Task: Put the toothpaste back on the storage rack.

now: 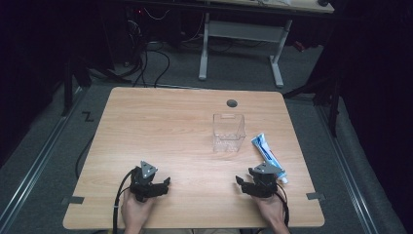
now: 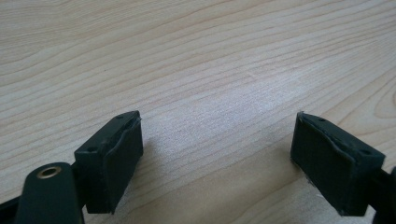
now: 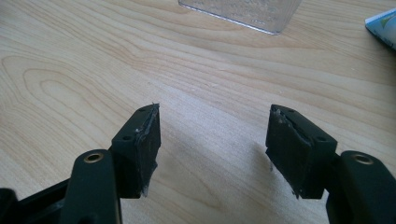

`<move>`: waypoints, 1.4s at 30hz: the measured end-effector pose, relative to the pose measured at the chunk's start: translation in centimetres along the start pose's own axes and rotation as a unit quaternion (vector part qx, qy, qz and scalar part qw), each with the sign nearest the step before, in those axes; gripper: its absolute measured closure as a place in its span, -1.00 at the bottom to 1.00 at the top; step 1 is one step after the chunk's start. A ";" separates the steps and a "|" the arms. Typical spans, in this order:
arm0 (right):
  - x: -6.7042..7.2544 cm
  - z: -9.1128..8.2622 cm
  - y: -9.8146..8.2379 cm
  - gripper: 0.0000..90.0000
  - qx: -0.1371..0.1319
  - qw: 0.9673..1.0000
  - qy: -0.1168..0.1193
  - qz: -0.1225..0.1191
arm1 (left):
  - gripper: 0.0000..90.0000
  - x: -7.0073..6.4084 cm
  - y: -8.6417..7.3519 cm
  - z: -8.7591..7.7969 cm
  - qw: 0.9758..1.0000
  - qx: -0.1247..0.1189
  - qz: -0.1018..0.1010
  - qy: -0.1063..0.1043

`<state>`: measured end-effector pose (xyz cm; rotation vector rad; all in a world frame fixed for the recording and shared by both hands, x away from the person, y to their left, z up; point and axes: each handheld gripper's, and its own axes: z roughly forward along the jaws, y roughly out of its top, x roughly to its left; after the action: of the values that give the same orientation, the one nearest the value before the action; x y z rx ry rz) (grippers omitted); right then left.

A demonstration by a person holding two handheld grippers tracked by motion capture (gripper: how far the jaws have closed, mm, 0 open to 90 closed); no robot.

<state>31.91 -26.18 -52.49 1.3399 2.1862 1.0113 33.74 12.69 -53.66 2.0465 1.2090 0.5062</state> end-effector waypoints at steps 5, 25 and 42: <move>-0.7 -0.8 0.1 -0.20 -0.004 1.000 0.004 0.023 | -0.62 0.0 0.0 0.0 1.000 0.000 0.000 0.000; -1.8 -2.6 0.2 -0.15 0.002 1.000 -0.014 0.026 | -0.62 0.0 0.0 0.0 1.000 0.000 0.000 0.000; -3.2 -3.8 0.6 0.00 0.006 0.999 -0.031 0.032 | -0.62 0.0 0.0 0.0 1.000 0.000 0.000 0.000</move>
<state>31.35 -30.24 -49.60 1.4358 2.1186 0.9675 33.74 12.69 -53.66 2.0464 1.2094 0.5064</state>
